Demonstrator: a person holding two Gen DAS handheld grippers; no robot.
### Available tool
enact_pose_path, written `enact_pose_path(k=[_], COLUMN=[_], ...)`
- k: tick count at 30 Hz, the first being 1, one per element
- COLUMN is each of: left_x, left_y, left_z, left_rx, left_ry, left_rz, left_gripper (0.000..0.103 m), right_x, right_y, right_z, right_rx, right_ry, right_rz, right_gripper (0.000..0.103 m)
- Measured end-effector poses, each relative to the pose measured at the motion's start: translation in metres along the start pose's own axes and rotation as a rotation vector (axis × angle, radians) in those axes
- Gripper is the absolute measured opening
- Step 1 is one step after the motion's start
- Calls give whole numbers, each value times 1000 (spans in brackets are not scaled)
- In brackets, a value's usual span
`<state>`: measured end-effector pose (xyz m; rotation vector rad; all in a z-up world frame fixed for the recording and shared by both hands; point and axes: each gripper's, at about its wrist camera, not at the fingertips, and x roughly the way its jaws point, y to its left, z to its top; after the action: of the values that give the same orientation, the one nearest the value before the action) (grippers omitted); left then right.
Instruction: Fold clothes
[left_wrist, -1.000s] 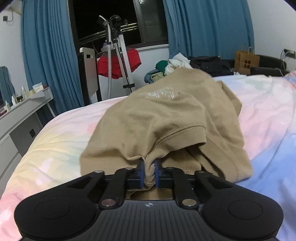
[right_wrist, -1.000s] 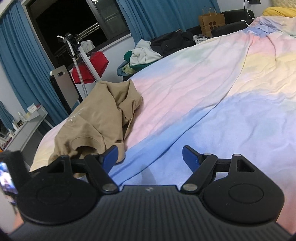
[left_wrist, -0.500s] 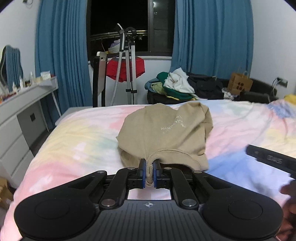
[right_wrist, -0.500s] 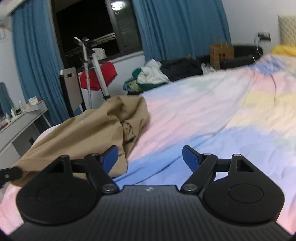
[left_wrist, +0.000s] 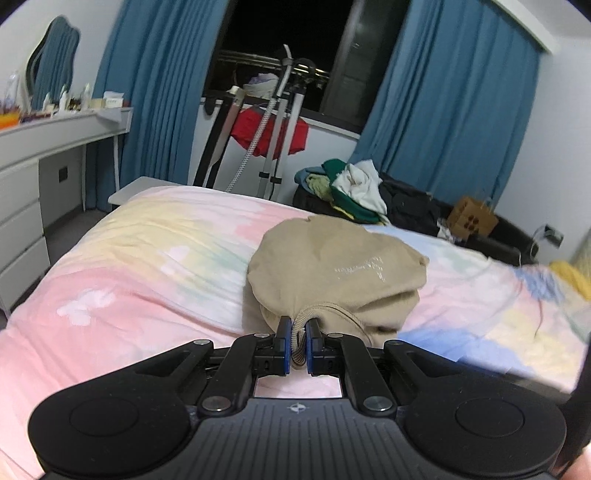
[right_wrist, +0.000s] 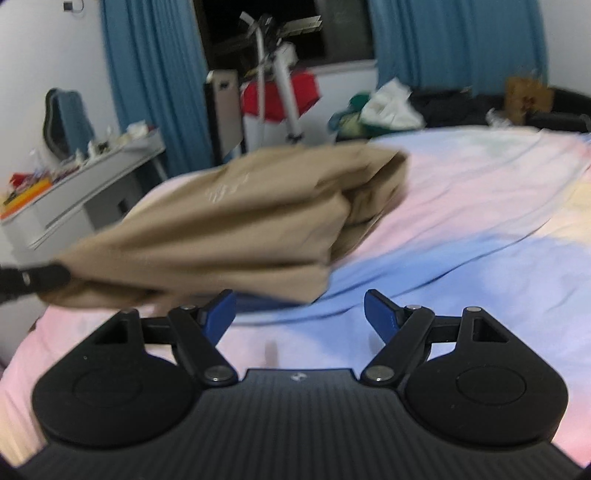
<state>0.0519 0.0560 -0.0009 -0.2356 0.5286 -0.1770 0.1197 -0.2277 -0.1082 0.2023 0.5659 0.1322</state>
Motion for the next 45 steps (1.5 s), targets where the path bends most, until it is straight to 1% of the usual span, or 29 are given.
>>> enact_pose_path(k=[2,5,9,10,11,13,14,15,18,20,23,26,27,30,32,34,35,37,39,40,41,45], left_x=[1,6,13,15,17,24,27,31,37,40,39,36,36,36,37,38,38,38,36,35,35,35], left_y=[7,13,20,21,22,23,23,23,18,14,8,0,-4,-13,-15,-15,-16,-12,-5,-3,0,3], left_z=[3,8,13,12,11,10,10,9,6,3,-2,-6,-8,-16,-17,-19,-19,-18,-16,-15,-13,-10], left_rx=[-47,-83,-105,-105,-104,-102,-97,-92,-53,-33,-6,24,36,65,66,66,66,34,-9,-25,-38,-52], left_ry=[-12,-22,-28,-30,-31,-23,-20,-16,-20,-23,-34,-34,-31,-33,-36,-38,-39,-35,-32,-34,-37,-43], left_rz=[-7,-4,6,12,19,33,38,43,56,51,50,19,11,-14,-20,-24,-26,-24,-29,-32,-34,-40], left_gripper=[8,8,8,8,8,8,8,8,9,9,9,10,10,10,10,10,10,10,10,10,10,10], right_x=[14,34,65,70,75,76,73,66,43,24,-13,-54,-60,-60,-46,-31,-23,-8,5,10,16,41], right_y=[7,19,33,31,28,25,23,21,14,13,11,-3,-9,-28,-28,-19,-8,16,38,48,53,69], right_z=[0,0,-2,-2,-2,1,4,8,21,30,40,43,44,43,40,33,29,20,11,5,3,-5], right_rx=[0,-28,-92,-70,-44,-39,-35,-18,48,73,75,76,81,98,101,100,57,-38,-142,-186,-213,-296], right_ry=[18,41,44,39,33,16,-3,-27,-100,-138,-174,-241,-242,-213,-141,-80,-59,-17,3,5,3,-6], right_rz=[26,54,-107,-101,-90,-84,-87,-86,-50,-14,45,50,26,-13,59,133,146,169,165,159,152,111], right_gripper=[78,77,77,77,70,50,31,23,12,8,5,5,5,6,8,8,10,18,51,57,60,60])
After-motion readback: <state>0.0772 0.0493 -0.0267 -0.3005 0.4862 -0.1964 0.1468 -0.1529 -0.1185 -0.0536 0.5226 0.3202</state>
